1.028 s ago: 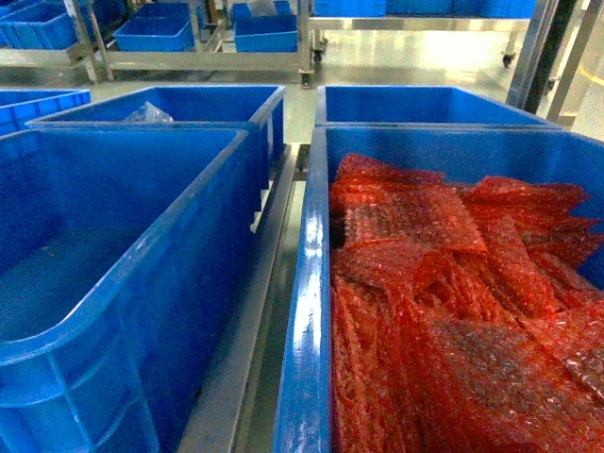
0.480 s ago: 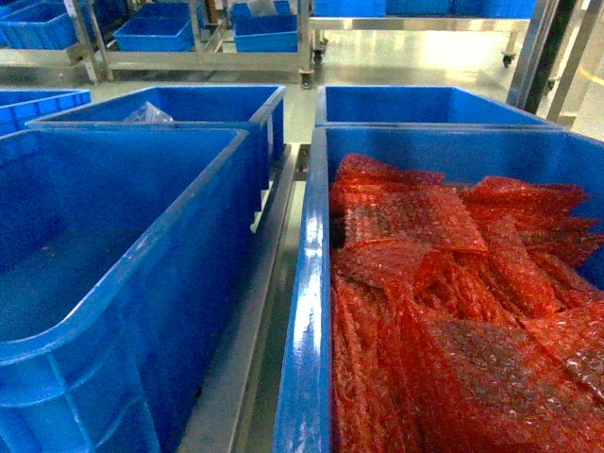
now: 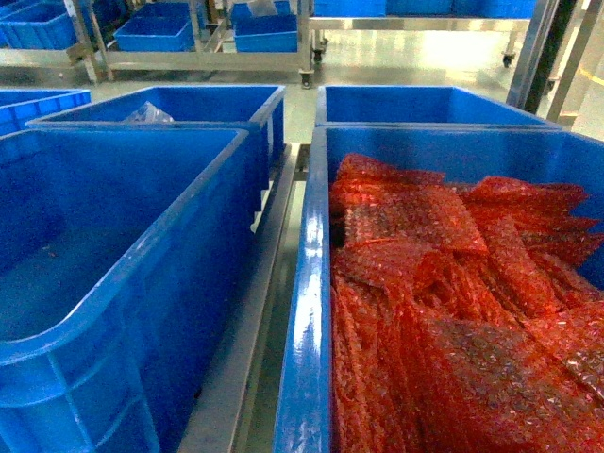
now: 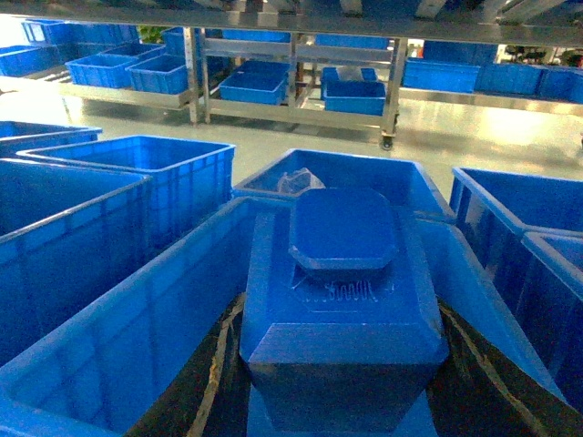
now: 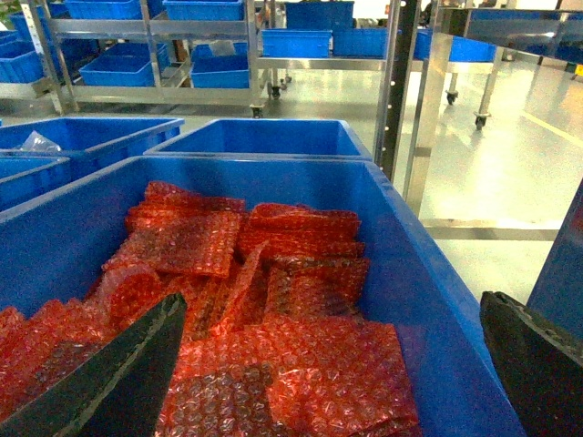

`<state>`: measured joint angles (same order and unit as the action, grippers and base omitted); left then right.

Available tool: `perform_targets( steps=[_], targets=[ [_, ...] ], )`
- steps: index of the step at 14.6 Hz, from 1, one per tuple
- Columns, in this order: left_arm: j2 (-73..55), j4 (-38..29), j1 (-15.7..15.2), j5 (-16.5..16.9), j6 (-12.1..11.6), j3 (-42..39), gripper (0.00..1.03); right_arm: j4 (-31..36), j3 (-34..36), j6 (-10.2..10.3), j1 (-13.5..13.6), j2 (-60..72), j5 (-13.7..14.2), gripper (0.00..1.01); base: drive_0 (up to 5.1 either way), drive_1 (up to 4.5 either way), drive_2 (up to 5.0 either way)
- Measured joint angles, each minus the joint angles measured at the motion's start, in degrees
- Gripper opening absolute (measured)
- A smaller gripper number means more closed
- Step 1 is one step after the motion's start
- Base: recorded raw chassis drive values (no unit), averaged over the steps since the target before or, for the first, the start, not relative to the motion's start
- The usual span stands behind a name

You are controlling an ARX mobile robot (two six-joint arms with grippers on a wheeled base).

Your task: Pick blue part to blue bin on bottom shelf

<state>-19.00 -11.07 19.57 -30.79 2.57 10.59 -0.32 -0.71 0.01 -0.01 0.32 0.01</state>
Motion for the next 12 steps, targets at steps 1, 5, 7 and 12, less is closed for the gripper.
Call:
perform_targets(
  steps=[1, 5, 7, 12],
  targets=[
    [-1.29, 0.79, 2.40, -7.19, -1.55, 0.09, 0.43, 0.00, 0.00, 0.02, 0.00, 0.00, 0.00, 0.98, 0.0, 0.00, 0.0],
    [-8.98, -4.39, 0.66, -10.71, -2.89, 1.14, 0.43, 0.00, 0.00, 0.00, 0.00, 0.00, 0.00, 0.98, 0.0, 0.00, 0.0],
    [-26.43, -17.90, -9.22, 0.59, -2.82, 7.50, 0.43, 0.00, 0.00, 0.00, 0.00, 0.00, 0.00, 0.98, 0.0, 0.00, 0.0],
    [-43.87, -22.43, -14.01, 4.92, -1.22, 13.25, 0.82, 0.04, 0.00, 0.00, 0.00, 0.00, -0.02, 0.98, 0.0, 0.00, 0.0]
  ],
)
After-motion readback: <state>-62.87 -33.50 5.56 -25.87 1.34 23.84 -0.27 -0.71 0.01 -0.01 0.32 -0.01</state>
